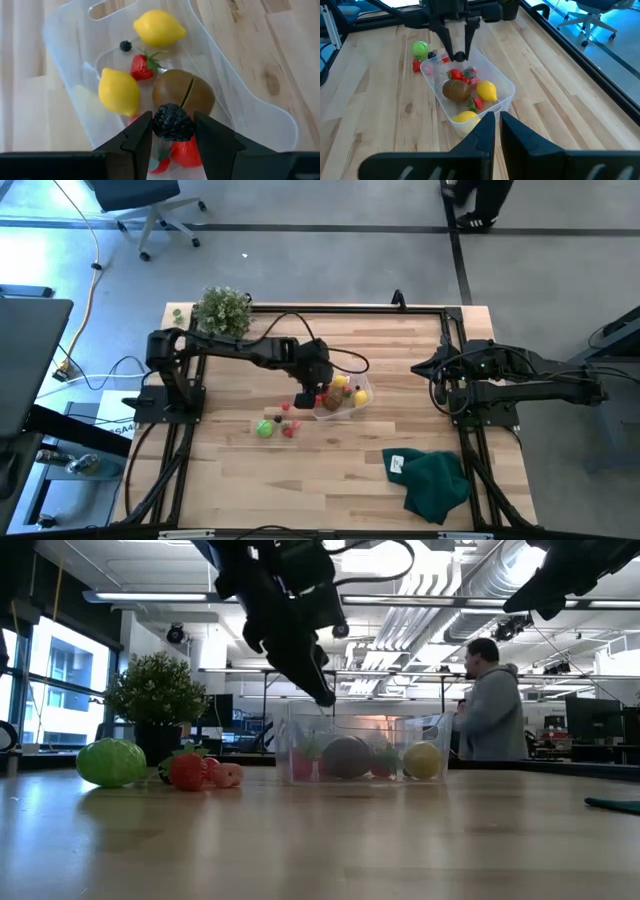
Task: Pick and placing Produce into tupperware
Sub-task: Put the blackberry into the transparent bin
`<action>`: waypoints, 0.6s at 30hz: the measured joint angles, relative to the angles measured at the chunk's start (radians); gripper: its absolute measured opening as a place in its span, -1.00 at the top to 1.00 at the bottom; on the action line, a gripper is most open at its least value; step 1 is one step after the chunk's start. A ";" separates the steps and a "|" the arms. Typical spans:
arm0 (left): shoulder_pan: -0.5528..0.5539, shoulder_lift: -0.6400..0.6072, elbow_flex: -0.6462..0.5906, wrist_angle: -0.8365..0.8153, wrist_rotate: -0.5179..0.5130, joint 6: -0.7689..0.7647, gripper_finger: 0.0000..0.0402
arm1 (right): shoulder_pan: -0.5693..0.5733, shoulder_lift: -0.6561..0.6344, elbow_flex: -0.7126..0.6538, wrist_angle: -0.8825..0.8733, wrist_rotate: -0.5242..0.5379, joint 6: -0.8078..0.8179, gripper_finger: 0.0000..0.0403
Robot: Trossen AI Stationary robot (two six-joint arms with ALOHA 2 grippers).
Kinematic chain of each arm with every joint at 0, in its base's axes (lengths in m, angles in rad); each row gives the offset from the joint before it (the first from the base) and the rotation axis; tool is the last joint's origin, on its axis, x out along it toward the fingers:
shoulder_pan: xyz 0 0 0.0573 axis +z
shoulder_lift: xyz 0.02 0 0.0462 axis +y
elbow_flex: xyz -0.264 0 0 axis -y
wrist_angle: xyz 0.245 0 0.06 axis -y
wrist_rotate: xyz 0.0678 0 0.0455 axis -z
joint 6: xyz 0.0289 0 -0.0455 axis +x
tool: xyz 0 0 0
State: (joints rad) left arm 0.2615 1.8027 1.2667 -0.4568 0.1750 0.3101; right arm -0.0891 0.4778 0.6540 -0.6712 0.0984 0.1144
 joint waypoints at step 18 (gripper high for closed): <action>-0.002 0.094 0.000 0.012 0.024 0.033 0.35 | 0.000 0.000 0.000 0.000 0.000 0.000 0.91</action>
State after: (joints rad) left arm 0.2592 1.8965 1.2663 -0.4446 0.1989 0.3435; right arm -0.0895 0.4778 0.6540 -0.6712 0.0982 0.1146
